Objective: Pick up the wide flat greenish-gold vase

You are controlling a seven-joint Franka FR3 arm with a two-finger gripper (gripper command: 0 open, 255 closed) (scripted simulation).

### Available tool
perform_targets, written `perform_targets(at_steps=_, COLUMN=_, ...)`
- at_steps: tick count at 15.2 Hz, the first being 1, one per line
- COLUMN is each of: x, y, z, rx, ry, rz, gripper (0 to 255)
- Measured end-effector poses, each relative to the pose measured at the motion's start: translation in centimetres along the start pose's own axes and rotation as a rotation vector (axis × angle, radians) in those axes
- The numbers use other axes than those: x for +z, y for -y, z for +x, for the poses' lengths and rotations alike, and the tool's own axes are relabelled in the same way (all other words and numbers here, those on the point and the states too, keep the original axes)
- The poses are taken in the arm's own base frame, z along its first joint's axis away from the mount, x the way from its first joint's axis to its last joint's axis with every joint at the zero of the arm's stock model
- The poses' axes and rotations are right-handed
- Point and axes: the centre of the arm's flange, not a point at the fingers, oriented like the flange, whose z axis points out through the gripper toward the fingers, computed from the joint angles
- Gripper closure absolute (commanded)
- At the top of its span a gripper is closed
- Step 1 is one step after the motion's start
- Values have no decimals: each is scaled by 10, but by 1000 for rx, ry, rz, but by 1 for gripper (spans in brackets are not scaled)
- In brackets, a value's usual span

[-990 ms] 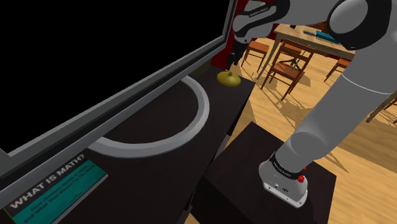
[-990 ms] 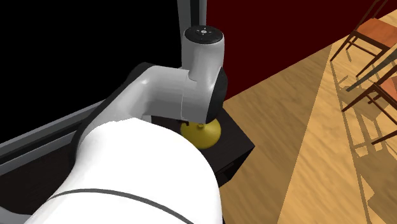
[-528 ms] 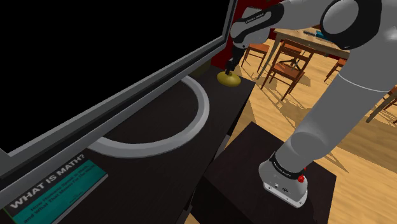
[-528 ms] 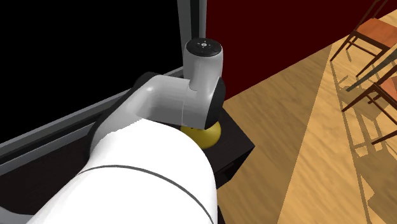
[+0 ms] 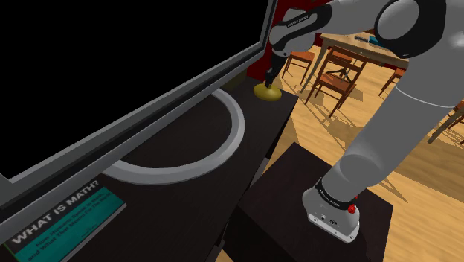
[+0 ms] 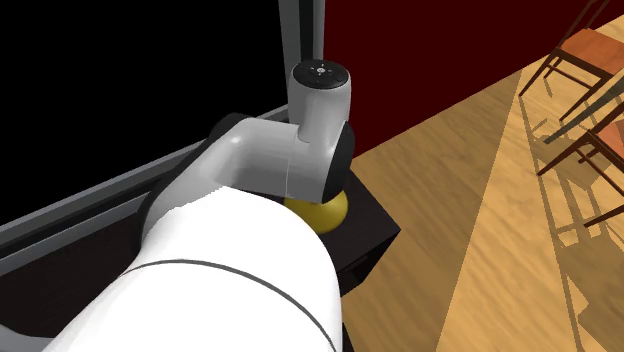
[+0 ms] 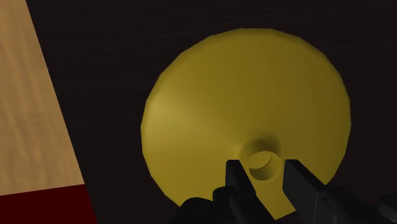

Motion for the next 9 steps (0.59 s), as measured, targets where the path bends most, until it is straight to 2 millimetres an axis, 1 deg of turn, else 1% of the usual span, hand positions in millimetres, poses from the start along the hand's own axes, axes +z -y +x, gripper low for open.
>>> perform_targets(at_steps=2, x=-2, y=0, z=1, rx=0, ry=1, rz=1, gripper=255)
perform_targets(at_steps=4, x=-9, y=0, z=2, rx=0, ry=2, rz=1, gripper=255)
perform_targets(at_steps=9, x=-34, y=0, z=3, rx=-1, ry=2, rz=1, gripper=255)
